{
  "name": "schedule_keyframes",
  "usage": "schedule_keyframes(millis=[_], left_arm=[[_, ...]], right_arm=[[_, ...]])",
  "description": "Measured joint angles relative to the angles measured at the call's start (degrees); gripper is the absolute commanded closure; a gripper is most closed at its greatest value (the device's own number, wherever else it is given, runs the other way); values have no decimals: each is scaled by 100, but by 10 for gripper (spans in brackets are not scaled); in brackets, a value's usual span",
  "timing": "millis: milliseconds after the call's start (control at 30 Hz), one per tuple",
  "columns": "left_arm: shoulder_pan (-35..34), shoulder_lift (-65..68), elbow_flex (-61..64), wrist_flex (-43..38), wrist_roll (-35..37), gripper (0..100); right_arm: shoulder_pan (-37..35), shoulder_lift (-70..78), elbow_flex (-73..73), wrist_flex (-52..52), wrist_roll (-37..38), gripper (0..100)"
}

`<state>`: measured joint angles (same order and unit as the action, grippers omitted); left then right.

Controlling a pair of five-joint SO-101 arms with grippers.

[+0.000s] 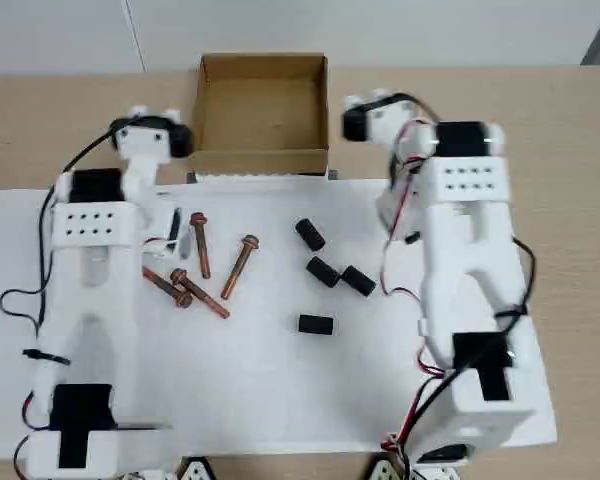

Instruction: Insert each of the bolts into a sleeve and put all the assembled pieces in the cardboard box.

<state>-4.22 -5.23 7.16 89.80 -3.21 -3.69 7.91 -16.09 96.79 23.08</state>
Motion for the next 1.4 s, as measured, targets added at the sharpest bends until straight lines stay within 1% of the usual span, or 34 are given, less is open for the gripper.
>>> schedule_keyframes(millis=[100, 167, 233, 367, 467, 667, 767, 833, 1000, 1400], left_arm=[[308, 0, -132, 9, 237, 857], [510, 97, -185, 9, 404, 890], [580, 360, -290, 9, 519, 917], [589, 1196, -756, 35, 571, 924], [633, 1899, -1266, 97, 527, 924], [870, 2954, -2488, 730, 211, 923], [1037, 3191, -2945, 879, 132, 889], [1152, 3218, -3051, 914, 114, 863], [1424, 3270, -3086, 932, 26, 859], [1415, 4141, -3165, 914, 26, 859]], right_arm=[[211, -255, 334, 0, -70, 995], [316, -448, 607, 0, -97, 995], [448, -659, 879, 0, -97, 995], [677, -1090, 1433, 0, -97, 995], [949, -1363, 1776, 0, -97, 995], [1301, -1741, 2330, -105, -97, 995], [1451, -1881, 2602, -369, -97, 995], [1495, -1934, 2787, -527, -97, 995], [1503, -1960, 2971, -703, -97, 995], [1503, -1969, 2989, -703, -97, 995]])
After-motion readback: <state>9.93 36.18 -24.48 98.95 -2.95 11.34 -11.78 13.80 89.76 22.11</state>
